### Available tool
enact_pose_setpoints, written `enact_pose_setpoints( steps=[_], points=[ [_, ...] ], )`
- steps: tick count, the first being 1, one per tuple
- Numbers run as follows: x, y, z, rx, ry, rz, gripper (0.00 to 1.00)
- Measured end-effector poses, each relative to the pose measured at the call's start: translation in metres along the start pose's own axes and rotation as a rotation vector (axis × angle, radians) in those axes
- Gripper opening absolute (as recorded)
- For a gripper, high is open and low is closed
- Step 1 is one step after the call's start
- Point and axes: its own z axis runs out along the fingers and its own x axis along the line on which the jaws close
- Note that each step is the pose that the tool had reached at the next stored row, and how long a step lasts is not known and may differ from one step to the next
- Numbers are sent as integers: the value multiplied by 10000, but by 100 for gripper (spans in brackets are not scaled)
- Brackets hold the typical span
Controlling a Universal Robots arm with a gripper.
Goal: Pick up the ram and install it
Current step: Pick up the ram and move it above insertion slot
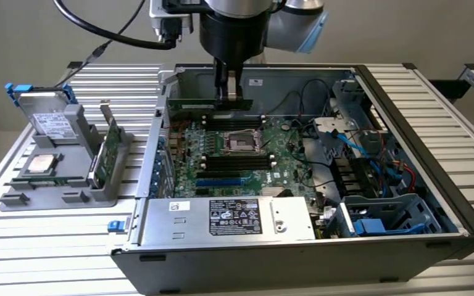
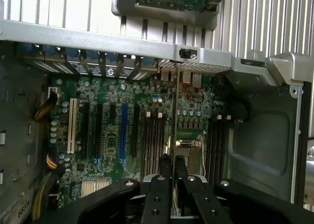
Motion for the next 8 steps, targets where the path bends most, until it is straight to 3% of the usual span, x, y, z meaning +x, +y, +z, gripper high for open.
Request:
enact_pose_setpoints(
  steps=[3,5,8],
  points=[
    [2,-73,5,-9,241,23,14],
    [4,-127,5,-20,466,39,14],
    [-3,-202,6,-37,863,68,14]
  ],
)
